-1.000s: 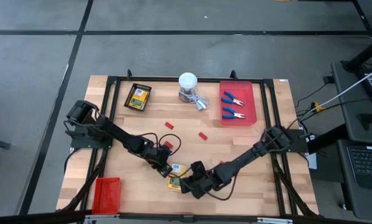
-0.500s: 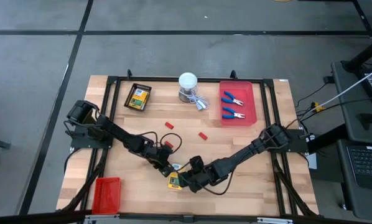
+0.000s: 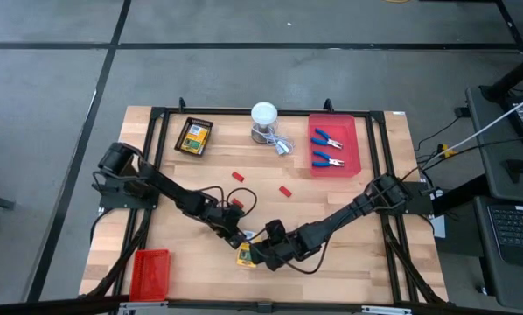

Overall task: Pick & Place School Supplies
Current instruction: Put the crayon box into the black bin

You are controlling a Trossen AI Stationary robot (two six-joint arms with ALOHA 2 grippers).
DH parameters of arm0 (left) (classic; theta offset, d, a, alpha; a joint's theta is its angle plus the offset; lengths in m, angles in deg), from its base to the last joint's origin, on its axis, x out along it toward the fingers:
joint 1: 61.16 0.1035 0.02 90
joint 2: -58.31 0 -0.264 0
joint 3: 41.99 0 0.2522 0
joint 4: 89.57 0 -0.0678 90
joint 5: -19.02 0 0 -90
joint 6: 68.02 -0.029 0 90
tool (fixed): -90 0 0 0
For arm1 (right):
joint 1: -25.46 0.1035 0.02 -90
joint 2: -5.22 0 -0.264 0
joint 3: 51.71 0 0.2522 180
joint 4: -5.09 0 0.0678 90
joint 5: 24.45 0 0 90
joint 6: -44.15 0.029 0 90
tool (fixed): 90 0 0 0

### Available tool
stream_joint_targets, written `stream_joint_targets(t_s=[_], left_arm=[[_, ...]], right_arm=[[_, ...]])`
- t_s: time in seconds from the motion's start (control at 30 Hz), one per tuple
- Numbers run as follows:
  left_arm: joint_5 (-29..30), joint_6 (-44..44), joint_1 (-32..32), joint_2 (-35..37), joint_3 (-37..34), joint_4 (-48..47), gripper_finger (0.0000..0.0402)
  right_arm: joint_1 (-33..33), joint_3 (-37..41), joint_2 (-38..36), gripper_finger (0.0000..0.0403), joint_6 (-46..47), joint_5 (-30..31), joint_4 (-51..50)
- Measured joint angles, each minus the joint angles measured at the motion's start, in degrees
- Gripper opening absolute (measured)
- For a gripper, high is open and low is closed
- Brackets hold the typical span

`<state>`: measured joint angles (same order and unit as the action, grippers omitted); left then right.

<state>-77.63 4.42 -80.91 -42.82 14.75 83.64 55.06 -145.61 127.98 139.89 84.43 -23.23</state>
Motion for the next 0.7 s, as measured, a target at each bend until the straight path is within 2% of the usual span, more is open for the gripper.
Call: stream_joint_targets(t_s=[0.33, 0.57, 0.7], left_arm=[[-0.21, 0.45, -0.04, -0.36, 0.07, 0.29, 0.0002], [-0.18, 0.40, -0.07, -0.38, 0.04, 0.25, 0.0002], [-0.17, 0.42, -0.09, -0.40, 0.00, 0.59, 0.0002]], right_arm=[[0.71, -0.04, 0.00, 0.0000, 0.13, 1.28, 0.36], [3.12, -1.68, -0.09, 0.0000, 4.11, 1.33, -6.46], [3.13, -1.90, 0.61, 0.0000, 4.30, -0.40, -5.35]])
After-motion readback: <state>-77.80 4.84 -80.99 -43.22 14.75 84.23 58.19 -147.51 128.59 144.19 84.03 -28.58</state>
